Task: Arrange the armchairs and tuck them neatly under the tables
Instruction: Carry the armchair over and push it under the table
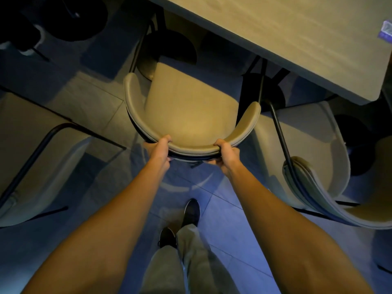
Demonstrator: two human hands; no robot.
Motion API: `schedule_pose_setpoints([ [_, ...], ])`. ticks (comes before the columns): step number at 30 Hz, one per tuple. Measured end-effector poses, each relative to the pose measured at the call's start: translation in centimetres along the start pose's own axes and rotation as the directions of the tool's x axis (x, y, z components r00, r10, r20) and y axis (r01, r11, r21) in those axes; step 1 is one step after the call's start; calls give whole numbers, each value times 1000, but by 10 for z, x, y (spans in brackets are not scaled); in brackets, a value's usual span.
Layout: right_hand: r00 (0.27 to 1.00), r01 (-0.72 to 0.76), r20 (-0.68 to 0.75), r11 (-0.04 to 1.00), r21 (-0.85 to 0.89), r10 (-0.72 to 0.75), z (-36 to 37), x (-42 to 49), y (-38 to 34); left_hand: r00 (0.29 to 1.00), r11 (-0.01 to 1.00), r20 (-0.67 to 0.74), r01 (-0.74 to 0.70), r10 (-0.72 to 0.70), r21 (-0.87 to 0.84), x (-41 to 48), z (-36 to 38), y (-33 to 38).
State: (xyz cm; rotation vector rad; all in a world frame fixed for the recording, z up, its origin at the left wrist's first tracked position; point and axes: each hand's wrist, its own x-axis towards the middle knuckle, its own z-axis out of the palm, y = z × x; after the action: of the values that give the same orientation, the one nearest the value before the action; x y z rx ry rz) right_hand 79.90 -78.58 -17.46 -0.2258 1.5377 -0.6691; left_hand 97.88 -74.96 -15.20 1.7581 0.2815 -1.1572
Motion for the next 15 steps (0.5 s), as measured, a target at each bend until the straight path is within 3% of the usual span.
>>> schedule_pose_setpoints([
  [15,1000,-18,22,999,-45,20,6,39,-50,997,997,25,66,-67,25,23,51,20],
])
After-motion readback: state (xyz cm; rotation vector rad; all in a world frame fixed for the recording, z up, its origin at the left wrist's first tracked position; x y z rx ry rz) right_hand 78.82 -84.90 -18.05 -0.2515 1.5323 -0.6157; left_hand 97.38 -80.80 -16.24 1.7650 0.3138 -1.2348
